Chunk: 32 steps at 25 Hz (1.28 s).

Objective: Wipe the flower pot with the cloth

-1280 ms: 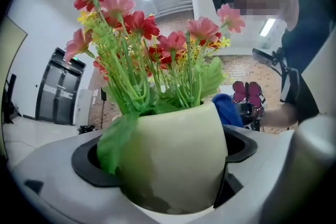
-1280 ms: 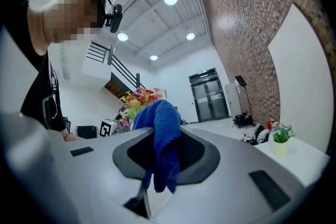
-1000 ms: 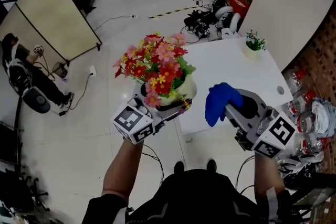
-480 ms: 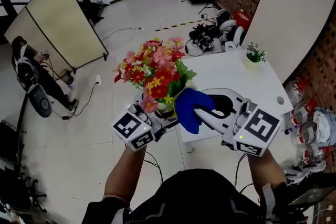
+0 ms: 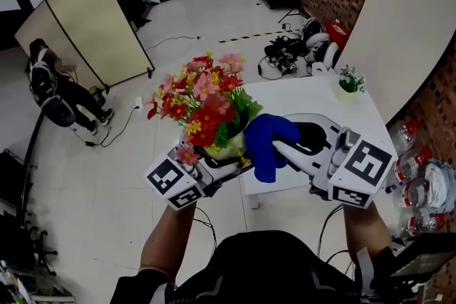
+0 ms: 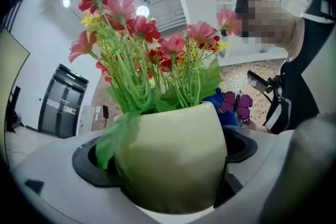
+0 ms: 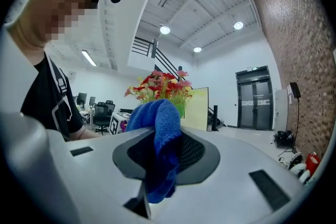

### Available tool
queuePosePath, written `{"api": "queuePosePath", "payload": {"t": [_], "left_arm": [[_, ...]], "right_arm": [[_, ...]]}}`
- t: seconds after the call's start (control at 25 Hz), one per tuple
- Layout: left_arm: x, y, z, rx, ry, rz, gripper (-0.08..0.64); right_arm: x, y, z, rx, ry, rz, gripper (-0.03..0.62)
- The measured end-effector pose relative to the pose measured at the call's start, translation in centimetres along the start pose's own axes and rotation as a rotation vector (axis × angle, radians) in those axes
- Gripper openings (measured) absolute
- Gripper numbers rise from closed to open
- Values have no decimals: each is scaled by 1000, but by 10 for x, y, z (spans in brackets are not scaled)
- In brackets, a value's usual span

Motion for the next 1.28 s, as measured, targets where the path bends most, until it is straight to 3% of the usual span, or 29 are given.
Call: {"api": "queuePosePath", "payload": {"t": [0.4,0.52,0.68,0.84,1.0,1.12,1.28], "left_arm": [[6,15,-26,-10,-52,-31,578],[11,5,-20,19,-67,-18,578],[13,2,-8,4,-87,8,578],[12,6,-9,17,-154,-19,578],[11,11,-18,19,-247,-37,578],[12,16,-21,22,-298,-51,578],[9,17,-26,16,-349,-29,578]], "right_arm": [[1,3,-31,-34,-60,-7,71],[24,1,-21,-25,-71,-57,71],[23,0,6,36,-14,-44,71],[5,0,18,51,-21,-11,71],[-1,6,2,77,-78,-3,71],[-9,8,-13,29,-60,-23,71],[-30,-2,-34,-8,-129,-6,71]]}}
Point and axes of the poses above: the fingertips, and each gripper's own axes: x backward along the fingers, z to its left, y out of its top, the point moved 5 cm from there along x, backward along the fingers, and after that the axes turned 9 degrees about -y, right-handed, at the moved point
